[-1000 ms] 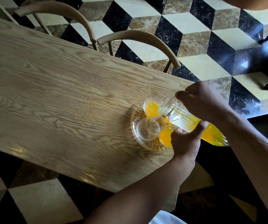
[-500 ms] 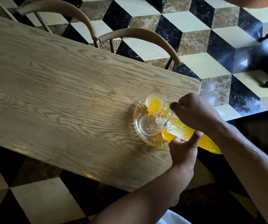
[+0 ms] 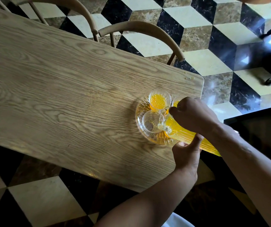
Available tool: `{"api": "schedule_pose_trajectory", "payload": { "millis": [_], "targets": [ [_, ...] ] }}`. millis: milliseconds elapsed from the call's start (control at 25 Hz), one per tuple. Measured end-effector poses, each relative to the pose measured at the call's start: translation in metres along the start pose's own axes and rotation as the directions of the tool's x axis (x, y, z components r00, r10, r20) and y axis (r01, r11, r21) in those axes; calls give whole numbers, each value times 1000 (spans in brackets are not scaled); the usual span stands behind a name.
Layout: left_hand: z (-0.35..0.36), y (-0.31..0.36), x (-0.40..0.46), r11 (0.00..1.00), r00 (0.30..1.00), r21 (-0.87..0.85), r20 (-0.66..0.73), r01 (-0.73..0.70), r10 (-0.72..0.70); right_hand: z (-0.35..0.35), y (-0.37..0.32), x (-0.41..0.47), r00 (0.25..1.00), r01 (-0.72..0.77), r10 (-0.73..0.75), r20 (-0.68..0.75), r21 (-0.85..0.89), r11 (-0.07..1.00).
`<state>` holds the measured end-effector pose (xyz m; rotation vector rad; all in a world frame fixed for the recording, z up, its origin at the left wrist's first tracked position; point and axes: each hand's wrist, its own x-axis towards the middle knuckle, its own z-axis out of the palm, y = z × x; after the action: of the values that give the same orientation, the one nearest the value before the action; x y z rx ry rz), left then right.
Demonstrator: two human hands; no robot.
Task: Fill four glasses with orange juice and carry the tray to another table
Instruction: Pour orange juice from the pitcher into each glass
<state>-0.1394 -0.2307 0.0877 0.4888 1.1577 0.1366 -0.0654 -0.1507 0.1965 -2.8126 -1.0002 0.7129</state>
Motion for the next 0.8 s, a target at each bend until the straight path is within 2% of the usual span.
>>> {"api": "schedule_pose_trajectory", "payload": {
  "millis": [360, 800],
  "targets": [
    [-3, 5, -3, 995, 994, -63, 81, 81, -76, 7, -9, 7, 999, -27, 30, 42, -66, 997],
    [5, 6, 1, 979, 994, -179, 59, 99, -89, 4, -19, 13, 998, -4, 12, 65, -127, 992]
  ]
}}
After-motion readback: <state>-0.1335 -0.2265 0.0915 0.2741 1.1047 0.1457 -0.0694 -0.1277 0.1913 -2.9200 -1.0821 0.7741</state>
